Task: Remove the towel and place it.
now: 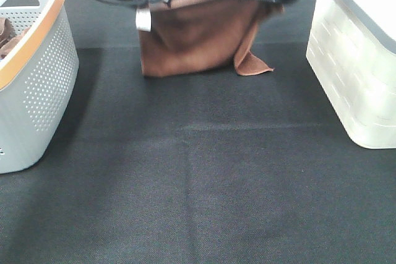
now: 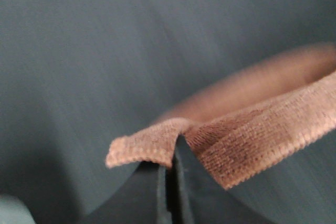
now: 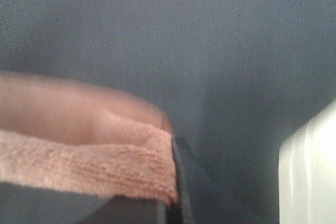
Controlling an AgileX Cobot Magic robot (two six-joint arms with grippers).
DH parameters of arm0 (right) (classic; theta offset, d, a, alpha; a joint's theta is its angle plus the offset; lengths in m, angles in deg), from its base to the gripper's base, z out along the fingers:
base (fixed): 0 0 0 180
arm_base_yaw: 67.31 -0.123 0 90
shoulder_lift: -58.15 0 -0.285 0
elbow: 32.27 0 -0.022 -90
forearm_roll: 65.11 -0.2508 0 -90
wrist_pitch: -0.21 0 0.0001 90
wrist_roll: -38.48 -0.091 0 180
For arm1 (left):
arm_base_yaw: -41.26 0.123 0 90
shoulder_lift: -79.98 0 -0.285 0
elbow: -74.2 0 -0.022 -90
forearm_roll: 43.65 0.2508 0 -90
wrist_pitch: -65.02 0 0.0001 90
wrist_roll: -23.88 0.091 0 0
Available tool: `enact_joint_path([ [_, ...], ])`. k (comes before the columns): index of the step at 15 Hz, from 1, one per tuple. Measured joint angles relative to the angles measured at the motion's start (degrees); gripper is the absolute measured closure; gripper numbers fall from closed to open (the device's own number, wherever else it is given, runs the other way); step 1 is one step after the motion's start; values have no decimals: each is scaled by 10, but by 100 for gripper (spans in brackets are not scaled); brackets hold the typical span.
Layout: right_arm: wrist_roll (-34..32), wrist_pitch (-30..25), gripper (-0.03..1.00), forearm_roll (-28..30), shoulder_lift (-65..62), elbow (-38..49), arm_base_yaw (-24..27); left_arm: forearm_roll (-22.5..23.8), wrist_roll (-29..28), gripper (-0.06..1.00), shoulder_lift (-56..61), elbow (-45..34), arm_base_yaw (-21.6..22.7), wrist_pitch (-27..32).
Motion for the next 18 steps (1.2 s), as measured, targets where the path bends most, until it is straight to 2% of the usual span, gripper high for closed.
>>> enact_joint_path([
  [1,55,-64,97,-63,0,0,0,-17,0,94,0,0,-5,54],
  [4,202,-171,97,-213,0,0,0,-30,0,94,-1,0,-5,155],
  [5,202,-171,97,-213,0,0,0,-30,0,94,-1,0,-5,155],
  [6,242,-219,97,-265,0,0,1,-31,1,94,-1,0,-5,197],
  [8,258,-272,97,-296,0,-1,1,-38,2,94,-1,0,-5,252],
  [12,262,-370,97,-305,0,-1,1,-63,2,94,-1,-6,-5,271],
  [13,262,-405,97,-309,0,-1,1,-82,2,94,1,-30,-5,273],
  [18,271,-491,97,-366,0,1,0,-115,2,94,27,-169,-10,269],
])
